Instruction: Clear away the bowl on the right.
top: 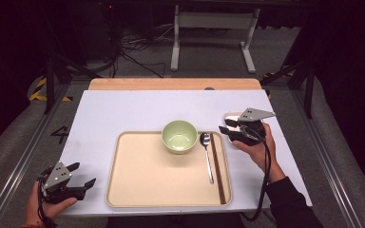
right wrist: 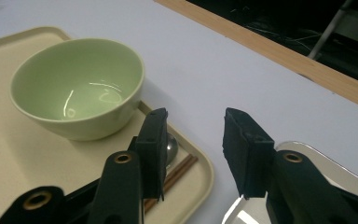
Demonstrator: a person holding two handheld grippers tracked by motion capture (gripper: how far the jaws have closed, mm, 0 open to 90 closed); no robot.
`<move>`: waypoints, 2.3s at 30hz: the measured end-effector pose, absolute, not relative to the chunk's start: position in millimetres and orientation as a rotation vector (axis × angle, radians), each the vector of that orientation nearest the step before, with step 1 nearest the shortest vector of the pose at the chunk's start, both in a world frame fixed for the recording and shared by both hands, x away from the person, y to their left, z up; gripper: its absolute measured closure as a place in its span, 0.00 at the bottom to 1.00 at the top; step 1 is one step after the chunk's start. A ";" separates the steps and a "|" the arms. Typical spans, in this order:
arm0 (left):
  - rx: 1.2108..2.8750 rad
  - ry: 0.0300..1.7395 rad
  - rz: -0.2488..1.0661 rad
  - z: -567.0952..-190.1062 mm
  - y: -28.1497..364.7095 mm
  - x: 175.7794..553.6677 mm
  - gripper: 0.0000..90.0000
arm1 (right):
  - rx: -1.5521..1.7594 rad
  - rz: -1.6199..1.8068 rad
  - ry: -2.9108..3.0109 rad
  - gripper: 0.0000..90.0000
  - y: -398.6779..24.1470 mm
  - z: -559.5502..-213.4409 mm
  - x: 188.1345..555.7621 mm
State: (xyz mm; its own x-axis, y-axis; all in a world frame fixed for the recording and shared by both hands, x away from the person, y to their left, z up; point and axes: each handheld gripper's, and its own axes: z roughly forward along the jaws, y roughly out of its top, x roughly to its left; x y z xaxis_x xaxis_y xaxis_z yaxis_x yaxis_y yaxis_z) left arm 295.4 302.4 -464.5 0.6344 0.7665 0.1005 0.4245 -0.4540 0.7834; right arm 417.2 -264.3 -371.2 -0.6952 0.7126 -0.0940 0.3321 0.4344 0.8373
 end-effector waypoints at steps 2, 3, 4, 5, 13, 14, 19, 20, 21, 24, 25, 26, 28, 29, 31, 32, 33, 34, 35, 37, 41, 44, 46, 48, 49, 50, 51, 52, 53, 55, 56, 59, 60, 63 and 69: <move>2.105 0.923 0.584 -464.4 302.5 295.5 0.22 | 0.896 1.172 2.248 0.65 -271.4 -371.3 417.8; 2.101 0.929 0.580 -464.5 302.5 295.1 0.22 | 0.903 1.165 2.247 0.64 -274.5 -371.4 417.9; 2.103 0.927 0.583 -464.4 302.7 295.2 0.22 | 0.907 1.157 2.242 0.63 -277.2 -371.4 418.0; 2.104 0.927 0.581 -464.6 302.6 295.3 0.22 | 0.915 1.151 2.238 0.62 -279.8 -371.6 418.1; 2.103 0.924 0.584 -464.4 303.3 295.1 0.22 | 0.946 1.119 2.226 0.56 -296.5 -373.7 417.5; 2.104 0.922 0.582 -464.5 302.9 295.1 0.22 | 0.948 1.117 2.225 0.55 -299.0 -374.1 417.5; 2.105 0.920 0.582 -464.5 302.8 295.1 0.22 | 0.999 1.105 2.201 0.50 -314.7 -375.2 417.6; 2.105 0.921 0.581 -464.4 302.7 294.9 0.22 | 1.009 1.102 2.196 0.49 -317.8 -375.6 417.7; 2.105 0.922 0.580 -464.5 302.5 294.9 0.22 | 1.014 1.097 2.193 0.48 -320.2 -376.0 417.8; 2.108 0.920 0.581 -464.5 302.4 295.1 0.22 | 1.062 1.077 2.166 0.44 -330.5 -378.3 419.0; 2.109 0.920 0.582 -464.6 302.4 295.1 0.22 | 1.085 1.074 2.157 0.42 -334.9 -379.7 419.8; 2.109 0.920 0.582 -464.6 302.4 295.1 0.22 | 1.096 1.068 2.154 0.40 -337.6 -380.4 420.2; 2.109 0.921 0.582 -464.4 302.4 295.0 0.22 | 1.135 1.046 2.135 0.35 -344.3 -383.0 422.0; 2.103 0.919 0.579 -464.4 302.2 295.0 0.22 | 1.160 1.028 2.128 0.32 -347.6 -384.5 423.2; 2.106 0.917 0.580 -464.4 302.1 295.0 0.22 | 1.205 1.005 2.114 0.28 -354.7 -387.9 425.9; 2.112 0.916 0.582 -464.3 302.1 295.2 0.22 | 1.228 0.996 2.109 0.26 -358.5 -389.7 427.5; 2.113 0.916 0.581 -464.3 302.0 295.2 0.22 | 1.250 0.988 2.103 0.25 -362.3 -391.7 429.2; 2.113 0.916 0.581 -464.3 302.0 295.2 0.22 | 1.275 0.980 2.099 0.24 -366.2 -393.6 431.0; 2.112 0.915 0.581 -464.3 302.1 295.2 0.22 | 1.306 0.975 2.093 0.24 -371.2 -396.4 433.3; 2.108 0.917 0.582 -464.3 302.2 295.2 0.22 | 1.331 0.978 2.091 0.24 -375.0 -398.6 434.9; 2.114 0.916 0.582 -464.2 302.1 295.2 0.22 | 1.425 1.044 2.083 0.33 -390.9 -408.6 440.8; 2.109 0.923 0.580 -464.3 302.5 295.2 0.22 | 1.511 1.064 2.083 0.45 -402.2 -418.8 445.9; 2.112 0.916 0.581 -464.3 302.4 295.7 0.22 | 1.570 1.100 2.071 0.50 -409.8 -424.8 448.4; 2.114 0.917 0.580 -464.5 302.3 296.5 0.22 | 1.617 1.114 2.067 0.57 -415.2 -429.6 450.4; 2.113 0.913 0.576 -464.8 302.4 297.1 0.22 | 1.632 1.129 2.068 0.59 -417.2 -431.9 451.1; 2.111 0.919 0.572 -465.0 302.3 297.1 0.22 | 1.651 1.139 2.064 0.62 -419.1 -434.2 452.0; 2.109 0.924 0.572 -465.2 302.3 297.2 0.22 | 1.660 1.144 2.066 0.64 -419.9 -435.3 452.6; 2.114 0.920 0.573 -465.2 302.5 297.6 0.22 | 1.673 1.145 2.069 0.66 -420.4 -436.7 453.7; 2.114 0.920 0.573 -465.2 302.5 297.6 0.22 | 1.673 1.145 2.069 0.66 -420.4 -436.7 453.7; 2.114 0.924 0.569 -465.6 302.6 297.8 0.22 | 1.696 1.126 2.068 0.70 -420.6 -439.7 455.9; 2.116 0.922 0.573 -465.5 303.5 298.2 0.22 | 1.698 1.110 2.078 0.74 -420.3 -440.8 457.0; 2.107 0.924 0.571 -465.8 304.6 298.2 0.22 | 1.730 1.113 2.075 0.79 -420.0 -444.6 461.3; 2.105 0.931 0.568 -466.2 304.7 297.7 0.22 | 1.731 1.099 2.077 0.84 -420.1 -444.6 462.6; 2.106 0.932 0.564 -467.1 306.0 297.0 0.22 | 1.765 1.120 2.048 0.91 -423.4 -447.0 464.3; 2.103 0.928 0.573 -465.8 307.3 296.0 0.22 | 1.750 1.120 2.045 0.98 -419.9 -446.7 466.9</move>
